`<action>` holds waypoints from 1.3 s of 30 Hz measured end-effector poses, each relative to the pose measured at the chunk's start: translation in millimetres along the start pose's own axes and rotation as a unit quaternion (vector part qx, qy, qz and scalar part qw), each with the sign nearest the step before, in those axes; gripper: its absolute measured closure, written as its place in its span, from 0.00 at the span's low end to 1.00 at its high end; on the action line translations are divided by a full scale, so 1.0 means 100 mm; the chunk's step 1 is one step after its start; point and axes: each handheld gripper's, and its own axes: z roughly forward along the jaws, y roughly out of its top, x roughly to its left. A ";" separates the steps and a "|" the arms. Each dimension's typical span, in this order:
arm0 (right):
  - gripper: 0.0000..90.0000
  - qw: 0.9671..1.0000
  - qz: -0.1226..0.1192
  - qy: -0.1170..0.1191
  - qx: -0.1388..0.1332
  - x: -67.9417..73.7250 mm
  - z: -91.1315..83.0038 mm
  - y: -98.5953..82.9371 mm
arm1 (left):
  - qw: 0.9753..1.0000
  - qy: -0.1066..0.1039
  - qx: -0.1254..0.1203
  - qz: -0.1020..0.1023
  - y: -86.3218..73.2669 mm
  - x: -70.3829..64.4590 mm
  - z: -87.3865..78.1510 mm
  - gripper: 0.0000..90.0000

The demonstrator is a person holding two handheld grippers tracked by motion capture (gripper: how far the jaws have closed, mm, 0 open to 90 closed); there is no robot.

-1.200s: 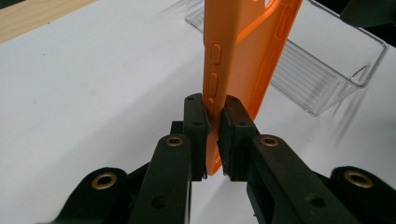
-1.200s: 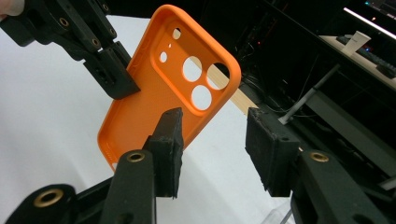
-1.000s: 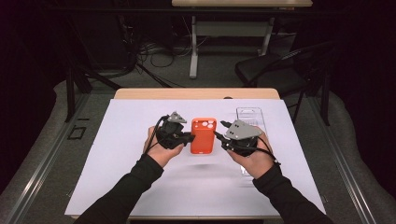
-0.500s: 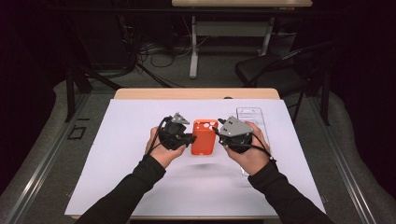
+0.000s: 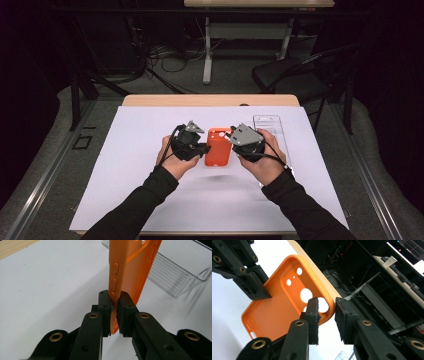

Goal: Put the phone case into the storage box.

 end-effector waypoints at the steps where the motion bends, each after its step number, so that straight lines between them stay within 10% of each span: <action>1: 0.82 1.000 -0.003 -0.002 0.002 0.00 0.00 0.00 | 1.000 0.001 0.002 0.002 0.00 0.00 0.00 0.91; 39: 0.90 0.999 0.004 -0.010 0.031 0.00 0.03 0.01 | 1.000 0.004 0.004 0.006 0.00 -0.05 0.05 0.91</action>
